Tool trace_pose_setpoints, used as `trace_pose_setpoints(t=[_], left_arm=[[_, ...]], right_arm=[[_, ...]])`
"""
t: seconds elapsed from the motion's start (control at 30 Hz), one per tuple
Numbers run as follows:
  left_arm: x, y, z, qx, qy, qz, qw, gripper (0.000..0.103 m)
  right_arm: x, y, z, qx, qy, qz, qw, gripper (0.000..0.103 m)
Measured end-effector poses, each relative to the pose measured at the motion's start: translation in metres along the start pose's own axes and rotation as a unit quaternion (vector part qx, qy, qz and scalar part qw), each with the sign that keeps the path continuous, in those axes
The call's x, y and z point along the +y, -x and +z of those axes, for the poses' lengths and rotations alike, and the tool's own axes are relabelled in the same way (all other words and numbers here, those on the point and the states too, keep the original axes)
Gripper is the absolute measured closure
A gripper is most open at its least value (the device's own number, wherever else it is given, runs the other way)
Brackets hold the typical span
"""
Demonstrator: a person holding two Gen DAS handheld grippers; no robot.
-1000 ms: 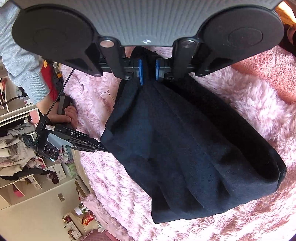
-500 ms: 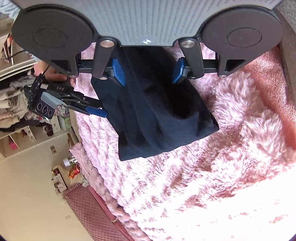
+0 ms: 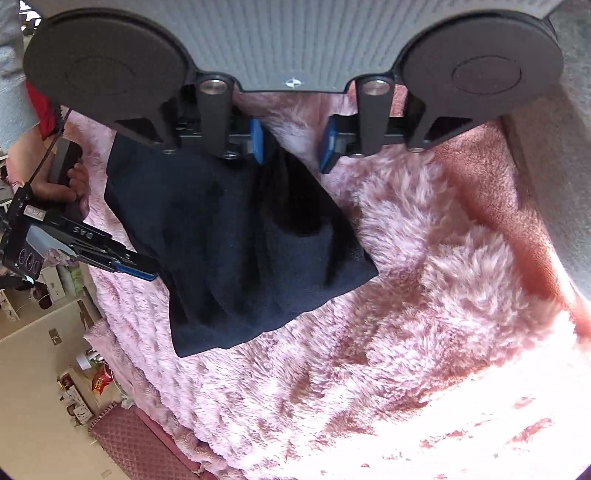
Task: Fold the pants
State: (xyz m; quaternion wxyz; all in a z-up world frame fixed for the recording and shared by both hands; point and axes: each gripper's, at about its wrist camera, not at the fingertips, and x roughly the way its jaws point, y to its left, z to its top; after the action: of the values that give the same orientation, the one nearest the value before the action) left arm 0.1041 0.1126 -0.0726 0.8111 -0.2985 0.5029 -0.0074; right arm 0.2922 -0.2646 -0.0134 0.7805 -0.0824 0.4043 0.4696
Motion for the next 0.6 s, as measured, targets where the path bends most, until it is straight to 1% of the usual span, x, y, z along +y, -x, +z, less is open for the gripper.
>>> trace_pose_setpoints(t=[0.03, 0.07, 0.1, 0.13, 0.2, 0.27, 0.33, 0.37, 0.43, 0.5, 0.53, 0.6], left_arm=[[0.0, 0.005, -0.001, -0.009, 0.004, 0.009, 0.9999, 0.03], [0.001, 0.008, -0.002, -0.015, 0.013, 0.008, 0.9998, 0.027], [0.003, 0.01, -0.003, -0.015, 0.024, -0.003, 0.9996, 0.027], [0.005, 0.011, -0.003, -0.008, 0.035, -0.023, 0.9991, 0.026], [0.006, 0.008, -0.005, 0.008, 0.048, -0.057, 0.9972, 0.024], [0.004, 0.002, -0.006, 0.017, 0.059, -0.077, 0.9952, 0.024], [0.002, -0.006, -0.004, 0.026, 0.069, -0.083, 0.9938, 0.024], [0.001, -0.011, -0.002, 0.029, 0.072, -0.082, 0.9936, 0.024], [-0.003, -0.02, 0.001, 0.032, 0.072, -0.072, 0.9943, 0.024], [-0.008, -0.029, 0.004, 0.034, 0.077, -0.066, 0.9943, 0.024], [-0.01, -0.033, 0.006, 0.034, 0.078, -0.07, 0.9939, 0.024], [-0.013, -0.041, 0.01, 0.031, 0.085, -0.081, 0.9926, 0.024]], right_arm=[[-0.004, 0.003, 0.0, 0.005, -0.017, 0.015, 1.0, 0.021], [-0.01, 0.006, -0.001, 0.014, -0.037, 0.041, 0.998, 0.023], [-0.016, 0.006, -0.004, 0.026, -0.059, 0.065, 0.996, 0.021], [-0.02, 0.005, -0.01, 0.046, -0.078, 0.078, 0.993, 0.021], [-0.027, -0.001, -0.02, 0.079, -0.086, 0.07, 0.991, 0.02], [-0.037, 0.0, -0.027, 0.072, -0.109, 0.096, 0.987, 0.019], [-0.048, -0.001, -0.03, 0.063, -0.157, 0.144, 0.975, 0.019], [-0.053, -0.002, -0.032, 0.056, -0.183, 0.179, 0.965, 0.019], [-0.054, -0.005, -0.033, 0.055, -0.189, 0.222, 0.955, 0.019], [-0.05, -0.011, -0.034, 0.072, -0.17, 0.234, 0.955, 0.019], [-0.051, -0.013, -0.035, 0.074, -0.173, 0.242, 0.952, 0.019], [-0.054, -0.018, -0.033, 0.075, -0.191, 0.269, 0.941, 0.019]])
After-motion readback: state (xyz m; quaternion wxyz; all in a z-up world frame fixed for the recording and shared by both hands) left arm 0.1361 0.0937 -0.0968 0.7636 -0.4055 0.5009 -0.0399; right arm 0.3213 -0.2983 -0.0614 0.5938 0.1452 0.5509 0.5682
